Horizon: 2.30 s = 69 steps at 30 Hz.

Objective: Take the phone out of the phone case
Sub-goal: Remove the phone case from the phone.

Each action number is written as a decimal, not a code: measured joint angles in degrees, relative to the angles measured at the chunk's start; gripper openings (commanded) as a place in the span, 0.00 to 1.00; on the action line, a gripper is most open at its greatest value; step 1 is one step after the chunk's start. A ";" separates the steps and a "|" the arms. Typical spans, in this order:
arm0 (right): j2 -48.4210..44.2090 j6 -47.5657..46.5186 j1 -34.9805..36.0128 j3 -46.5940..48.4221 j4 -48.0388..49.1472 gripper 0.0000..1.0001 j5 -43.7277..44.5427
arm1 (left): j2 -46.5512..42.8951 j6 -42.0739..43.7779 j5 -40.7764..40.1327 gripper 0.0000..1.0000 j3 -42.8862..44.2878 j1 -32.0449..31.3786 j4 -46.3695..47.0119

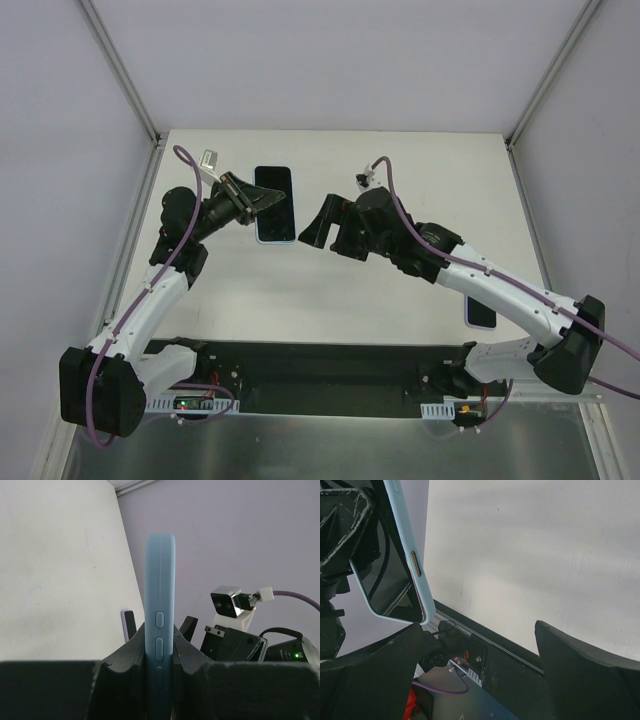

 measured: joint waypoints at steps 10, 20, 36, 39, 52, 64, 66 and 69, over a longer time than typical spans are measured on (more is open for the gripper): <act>1.73 0.02 0.00 0.02 0.35 0.96 -0.63 | 0.00 -0.37 0.02 0.00 0.00 0.00 0.17; 2.56 0.02 0.00 0.09 0.42 0.96 -0.87 | 0.00 -1.03 0.00 0.00 -0.72 0.37 0.74; 2.56 0.00 0.00 0.26 0.39 0.96 -0.92 | 0.00 -1.27 0.04 0.00 -1.51 0.37 2.49; 2.56 0.00 0.00 0.42 0.50 0.96 -0.90 | 0.00 -1.46 0.15 0.00 -2.32 0.37 2.49; 3.21 0.09 0.00 0.42 1.27 0.96 -0.94 | 0.00 -1.99 1.16 0.00 -2.54 1.11 2.73; 5.57 0.76 0.00 0.33 4.22 0.96 -1.79 | 0.00 -3.91 1.42 0.00 -4.39 2.29 4.35; 6.21 0.96 0.00 0.33 4.63 0.96 -1.99 | 0.00 -4.04 1.44 0.00 -4.68 2.62 4.39; 6.56 1.33 0.00 0.33 5.33 0.96 -2.16 | 0.00 -3.96 1.42 0.00 -4.68 2.97 4.46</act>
